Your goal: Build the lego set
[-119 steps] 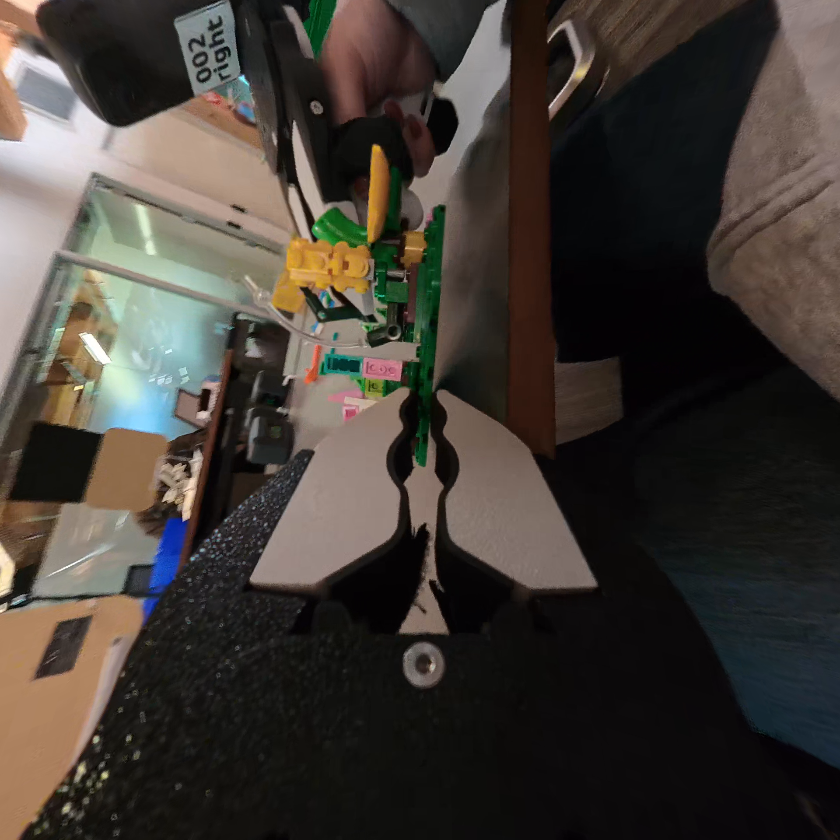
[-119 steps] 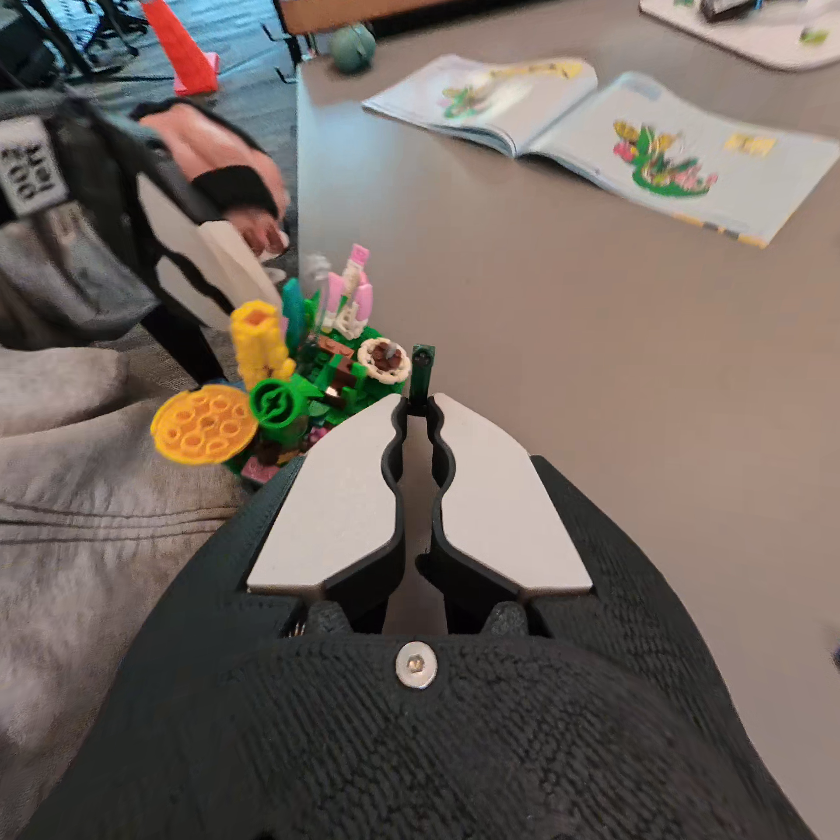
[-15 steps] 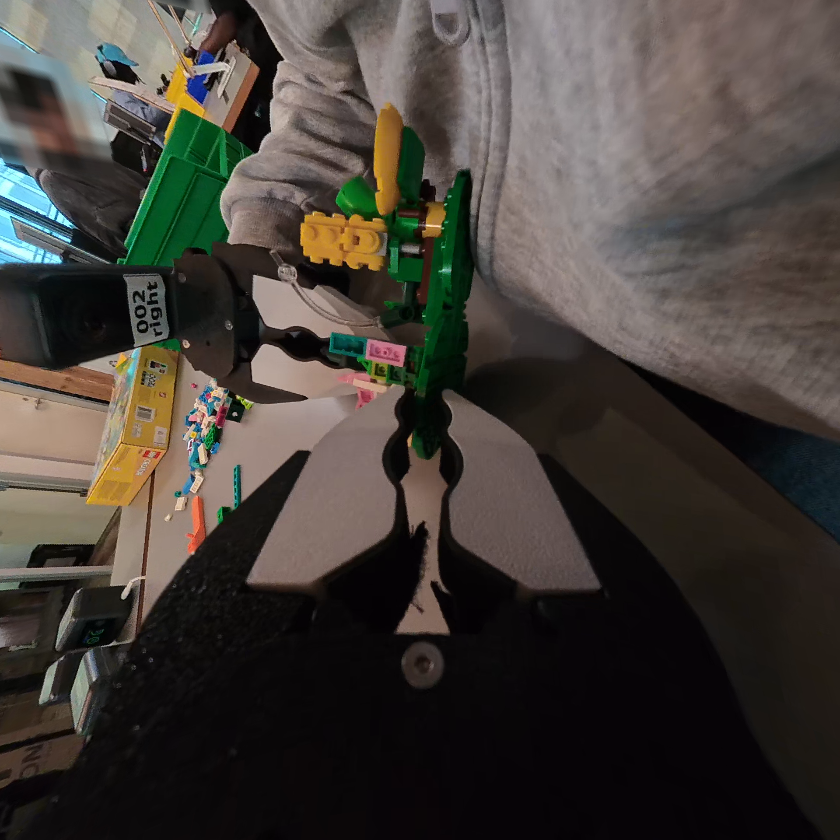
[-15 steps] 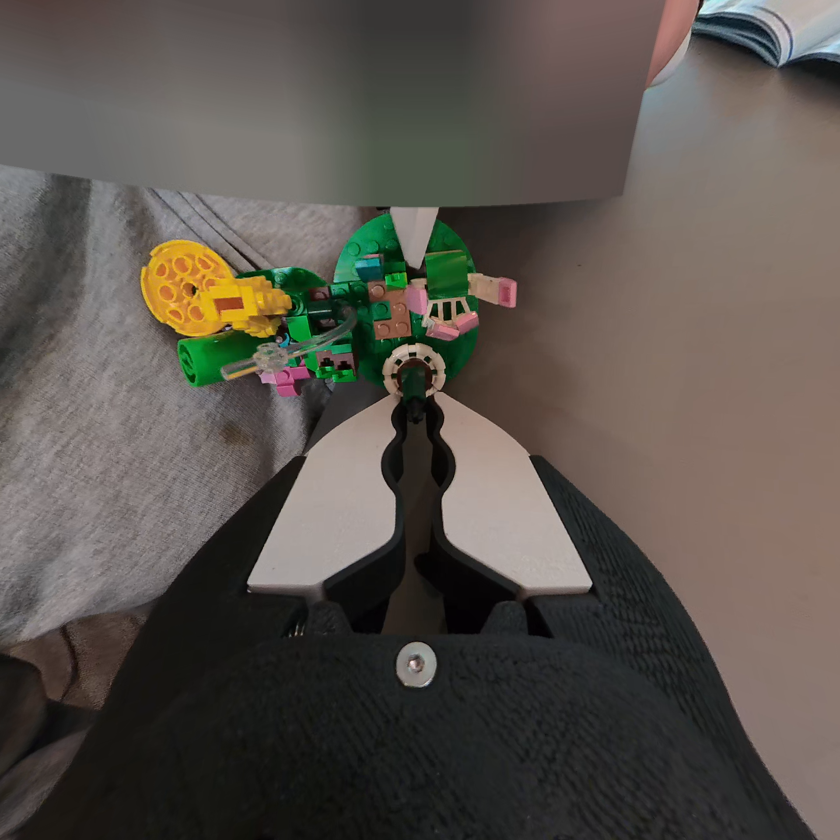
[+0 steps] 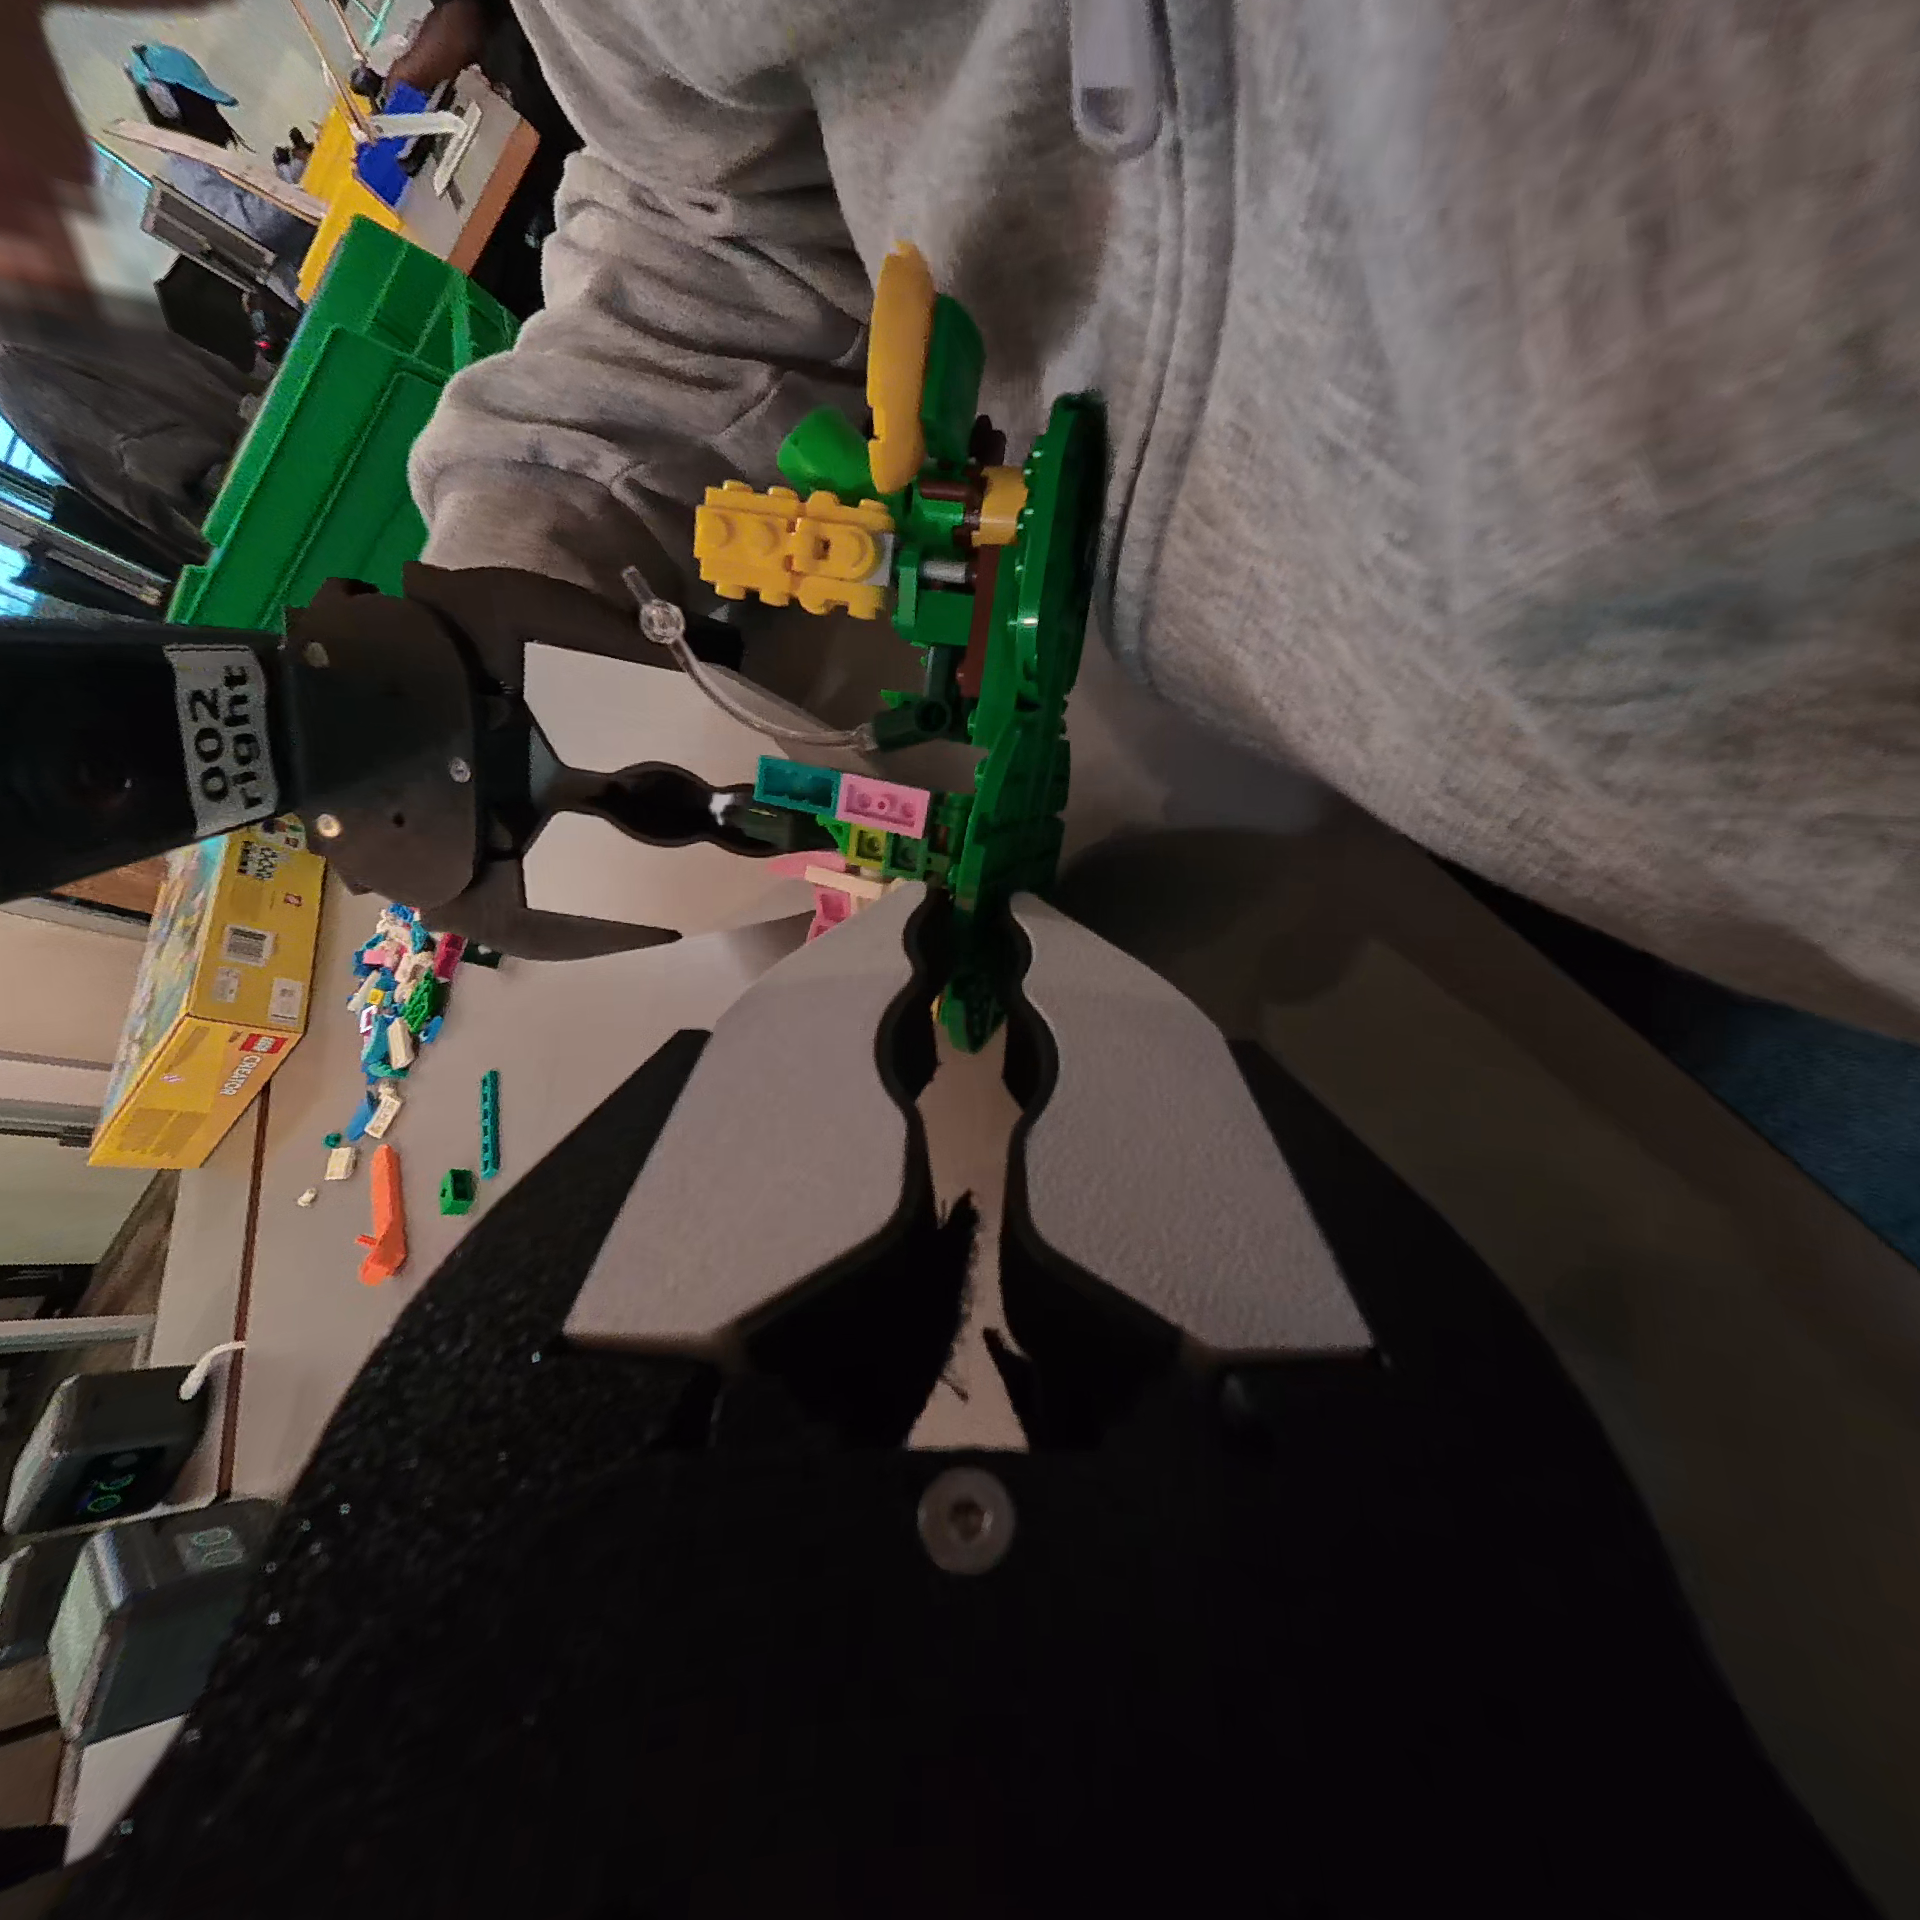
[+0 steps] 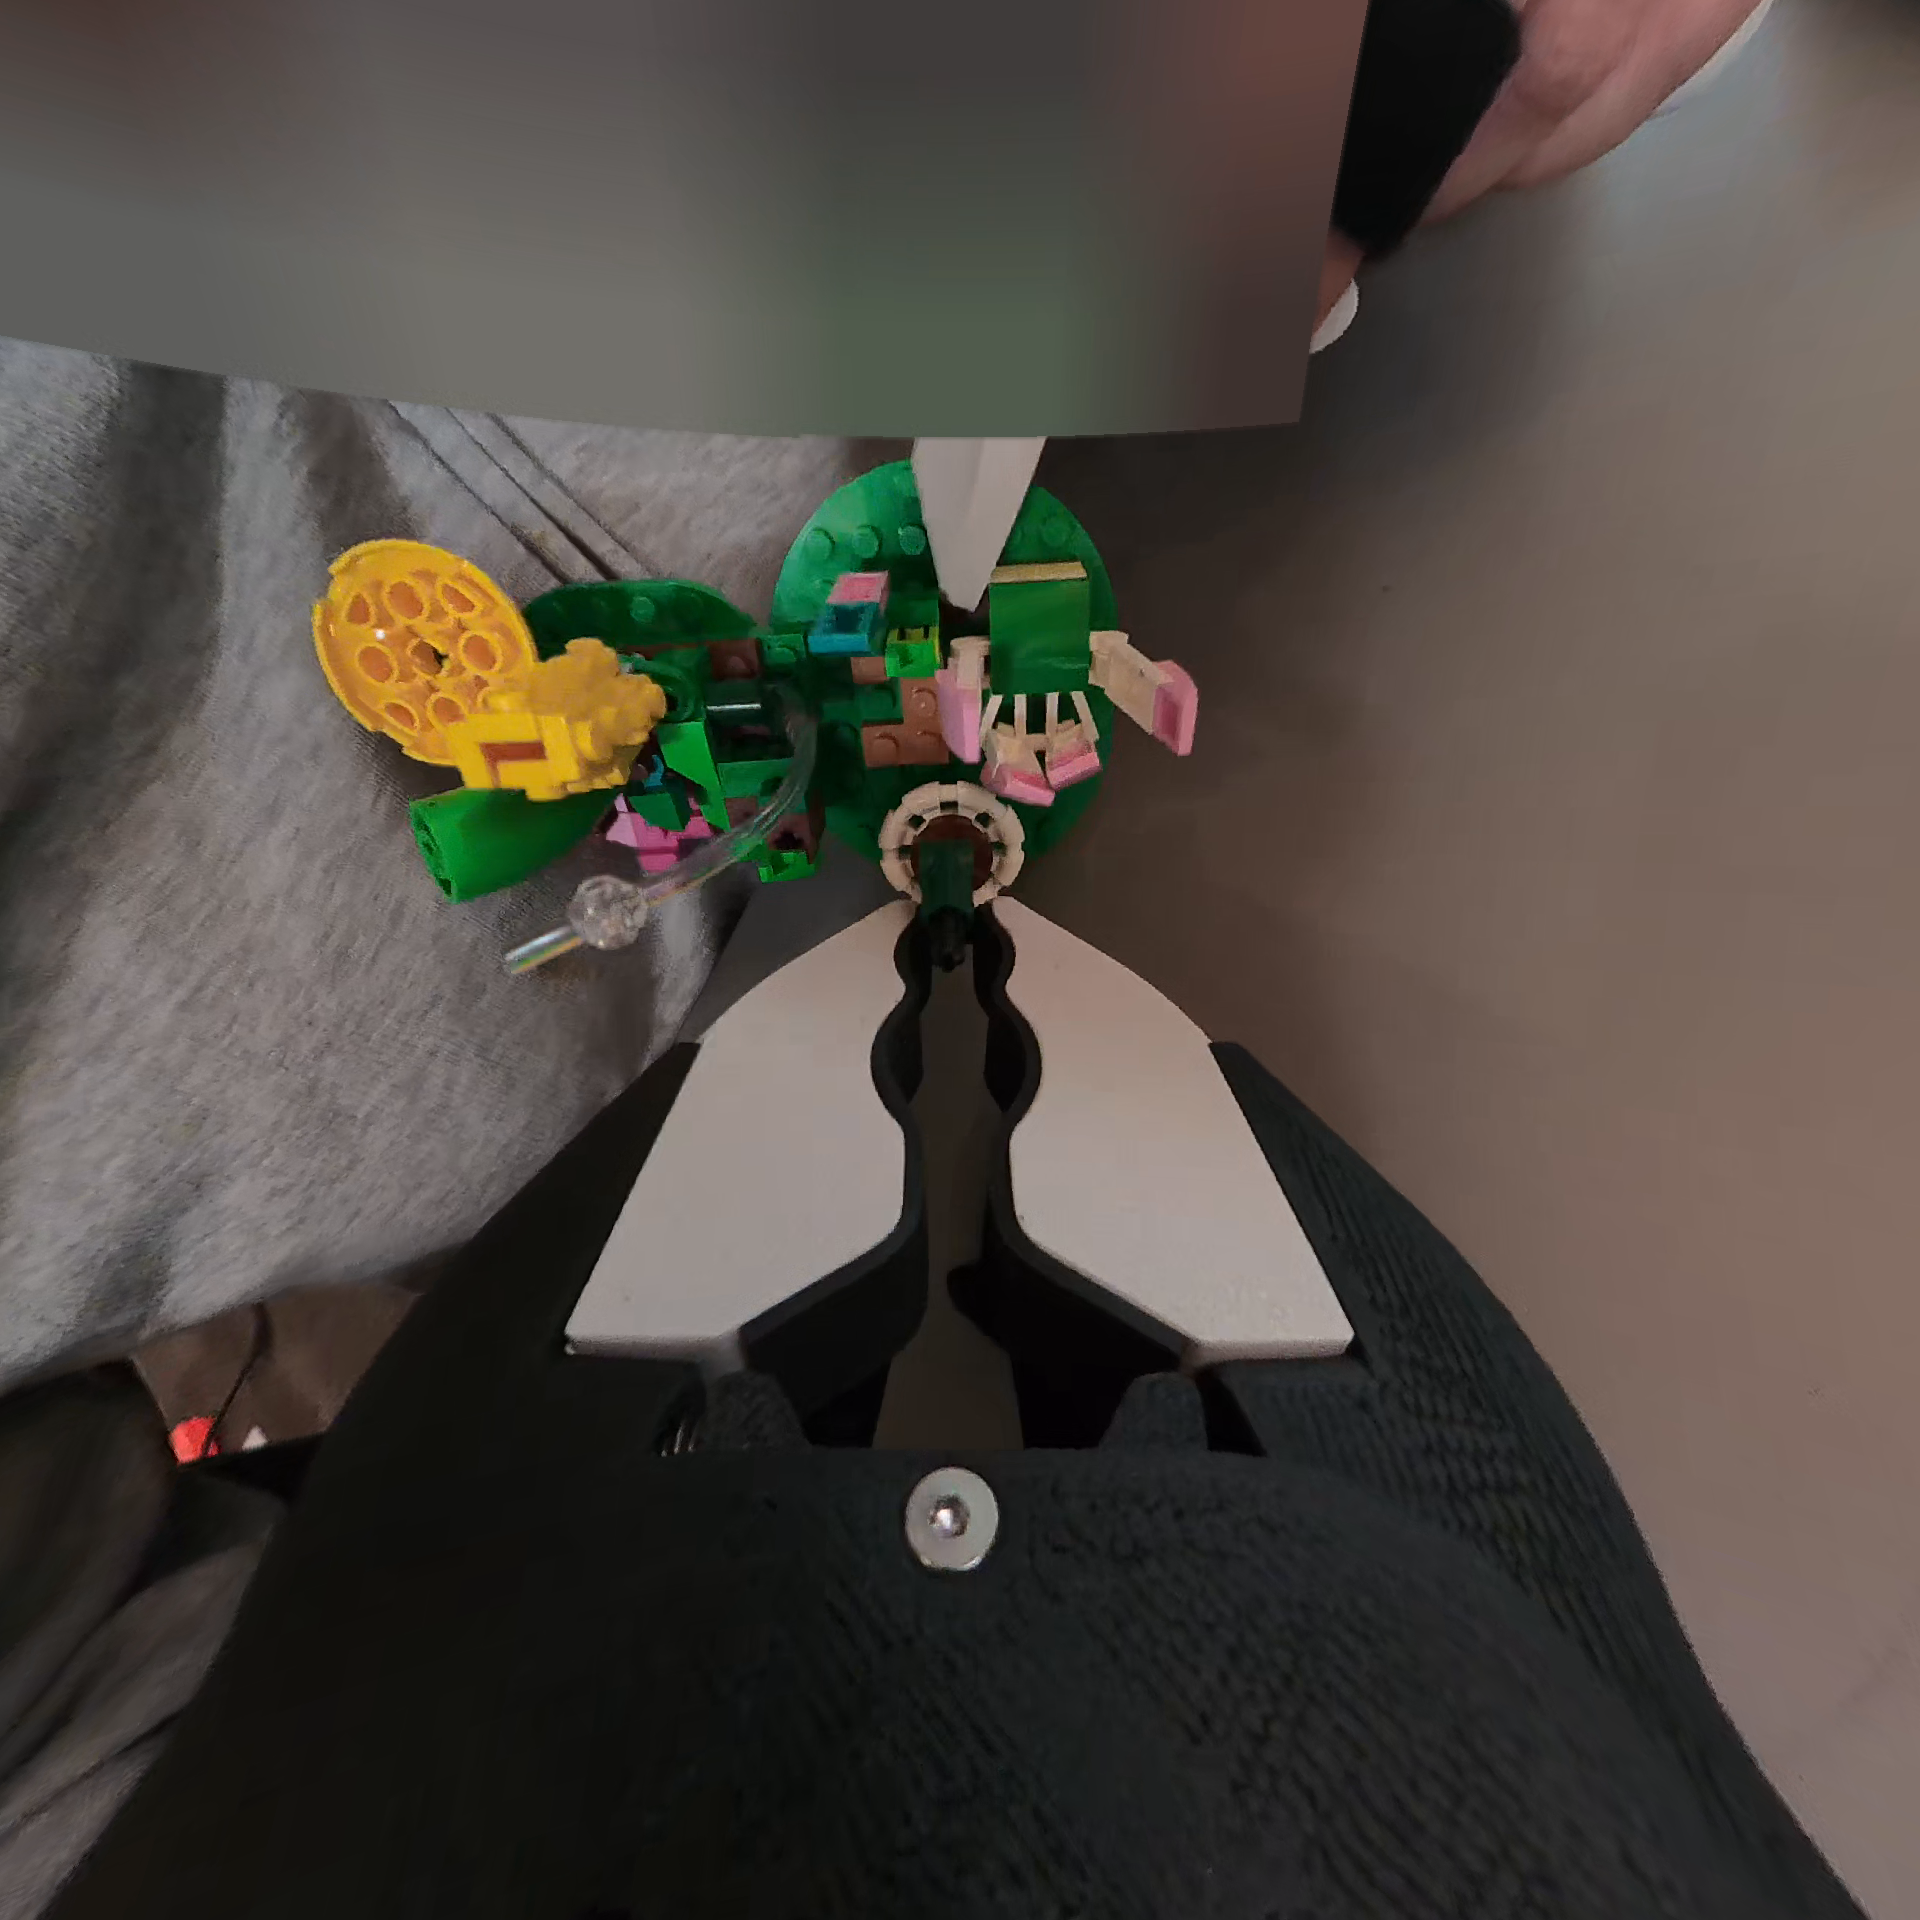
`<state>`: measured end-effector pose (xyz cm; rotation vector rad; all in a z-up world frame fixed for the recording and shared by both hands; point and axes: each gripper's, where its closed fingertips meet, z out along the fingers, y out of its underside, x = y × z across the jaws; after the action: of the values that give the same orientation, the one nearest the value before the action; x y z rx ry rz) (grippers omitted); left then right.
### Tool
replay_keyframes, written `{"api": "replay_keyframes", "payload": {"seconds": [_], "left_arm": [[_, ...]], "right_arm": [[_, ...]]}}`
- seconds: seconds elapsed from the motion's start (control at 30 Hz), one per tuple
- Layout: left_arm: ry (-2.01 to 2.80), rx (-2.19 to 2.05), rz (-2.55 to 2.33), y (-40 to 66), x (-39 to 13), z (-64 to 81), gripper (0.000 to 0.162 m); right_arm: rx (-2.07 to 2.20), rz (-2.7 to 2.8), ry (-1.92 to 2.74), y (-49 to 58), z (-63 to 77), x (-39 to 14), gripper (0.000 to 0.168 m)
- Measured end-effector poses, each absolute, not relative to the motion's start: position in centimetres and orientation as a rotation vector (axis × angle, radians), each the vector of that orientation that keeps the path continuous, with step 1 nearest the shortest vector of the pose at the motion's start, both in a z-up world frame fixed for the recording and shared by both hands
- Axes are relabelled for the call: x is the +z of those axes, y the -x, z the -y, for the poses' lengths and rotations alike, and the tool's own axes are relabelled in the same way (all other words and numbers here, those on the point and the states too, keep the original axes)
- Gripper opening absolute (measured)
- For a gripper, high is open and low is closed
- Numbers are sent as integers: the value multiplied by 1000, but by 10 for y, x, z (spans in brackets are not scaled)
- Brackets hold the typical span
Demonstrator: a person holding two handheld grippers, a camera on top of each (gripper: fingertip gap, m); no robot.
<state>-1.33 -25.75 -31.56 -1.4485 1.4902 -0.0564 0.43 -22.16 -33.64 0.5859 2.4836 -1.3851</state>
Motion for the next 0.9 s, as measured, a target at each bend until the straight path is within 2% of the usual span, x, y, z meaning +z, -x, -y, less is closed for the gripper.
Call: {"api": "replay_keyframes", "payload": {"seconds": [0.9], "left_arm": [[1451, -62, -1486, 11, -315, 259, 10]], "right_arm": [[-1357, -2483, -589, -7, 230, -340, 6]]}}
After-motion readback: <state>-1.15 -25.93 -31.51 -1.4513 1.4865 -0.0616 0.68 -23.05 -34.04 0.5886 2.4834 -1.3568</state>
